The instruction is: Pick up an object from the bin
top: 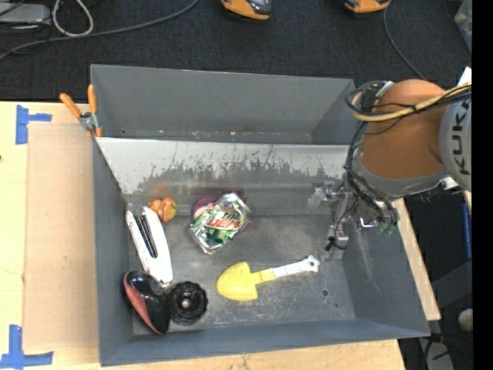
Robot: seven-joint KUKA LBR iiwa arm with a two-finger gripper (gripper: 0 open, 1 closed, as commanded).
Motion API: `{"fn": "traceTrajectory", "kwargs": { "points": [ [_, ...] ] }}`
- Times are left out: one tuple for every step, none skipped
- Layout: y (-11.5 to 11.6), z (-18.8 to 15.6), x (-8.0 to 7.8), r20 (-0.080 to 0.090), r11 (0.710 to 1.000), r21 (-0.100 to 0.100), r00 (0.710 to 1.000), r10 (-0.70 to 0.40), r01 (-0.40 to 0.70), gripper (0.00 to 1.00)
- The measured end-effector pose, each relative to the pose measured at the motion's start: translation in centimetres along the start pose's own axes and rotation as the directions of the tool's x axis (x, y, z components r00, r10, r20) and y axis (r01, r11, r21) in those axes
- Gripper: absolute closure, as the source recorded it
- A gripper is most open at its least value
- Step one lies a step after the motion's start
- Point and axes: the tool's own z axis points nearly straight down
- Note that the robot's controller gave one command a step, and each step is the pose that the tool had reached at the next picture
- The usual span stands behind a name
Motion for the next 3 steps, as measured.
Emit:
{"fn": "traceTrajectory", "kwargs": {
  "points": [
    [0.0,-0.5,-0.1,0.008,1.0,0.001,1.0,-0.002,0.002,0.0],
    [3.2,8.4,1.1,0.007,0.996,0.0,0.996,-0.085,0.085,0.0],
    [4.1,8.3,1.9,0.011,0.994,0.002,0.994,-0.108,0.107,0.0]
  ]
}}
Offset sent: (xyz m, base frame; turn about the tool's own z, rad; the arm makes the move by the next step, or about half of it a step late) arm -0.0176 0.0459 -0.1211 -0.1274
